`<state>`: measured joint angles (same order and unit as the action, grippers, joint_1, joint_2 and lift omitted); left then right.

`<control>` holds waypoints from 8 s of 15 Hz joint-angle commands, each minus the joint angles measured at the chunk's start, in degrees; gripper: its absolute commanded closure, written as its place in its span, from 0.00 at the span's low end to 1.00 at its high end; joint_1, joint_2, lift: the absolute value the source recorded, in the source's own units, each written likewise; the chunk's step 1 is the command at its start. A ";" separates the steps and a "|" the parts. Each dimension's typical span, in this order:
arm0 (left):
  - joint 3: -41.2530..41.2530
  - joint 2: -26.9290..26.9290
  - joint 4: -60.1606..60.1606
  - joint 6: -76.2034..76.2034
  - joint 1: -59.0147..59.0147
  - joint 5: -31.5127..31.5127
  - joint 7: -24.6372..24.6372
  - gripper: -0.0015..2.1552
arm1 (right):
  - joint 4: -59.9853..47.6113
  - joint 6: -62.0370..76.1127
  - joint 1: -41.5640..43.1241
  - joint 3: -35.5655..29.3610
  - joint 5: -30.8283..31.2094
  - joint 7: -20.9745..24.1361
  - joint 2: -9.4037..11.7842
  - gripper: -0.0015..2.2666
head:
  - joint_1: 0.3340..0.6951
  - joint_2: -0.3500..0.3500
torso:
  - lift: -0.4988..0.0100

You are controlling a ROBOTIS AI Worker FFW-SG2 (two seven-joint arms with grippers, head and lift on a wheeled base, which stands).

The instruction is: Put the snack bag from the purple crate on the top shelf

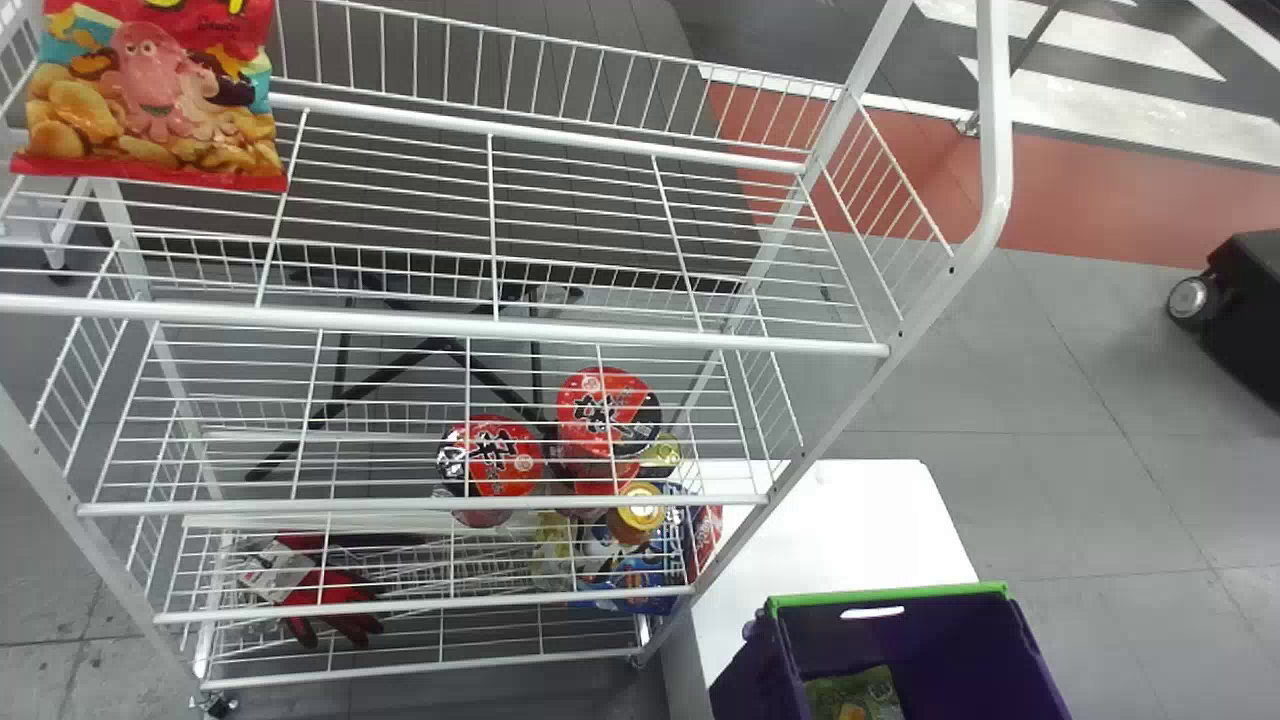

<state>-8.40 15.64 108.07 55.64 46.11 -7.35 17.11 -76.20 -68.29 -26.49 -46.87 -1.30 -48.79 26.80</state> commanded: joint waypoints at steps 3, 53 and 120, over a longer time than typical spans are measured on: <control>-0.30 0.09 0.39 -0.06 0.21 0.32 0.20 0.04 | -0.09 0.13 -0.31 -0.06 -0.46 -0.07 -0.08 0.98 | 1.00 0.00 | 0.72; -0.21 0.44 2.76 -12.71 1.62 3.84 0.12 0.04 | 0.97 4.17 -0.93 0.29 -4.95 -1.57 -0.70 0.98 | 1.00 0.00 | 1.00; 1.28 0.35 -1.63 -27.48 -0.32 7.97 -1.03 0.04 | -24.35 59.19 22.01 48.89 -55.39 31.57 -26.85 0.92 | 1.00 0.61 | 0.98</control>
<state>-7.70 15.81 106.73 28.00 45.85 1.04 16.12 -104.45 -11.57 -5.65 -0.28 -56.12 -16.45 0.26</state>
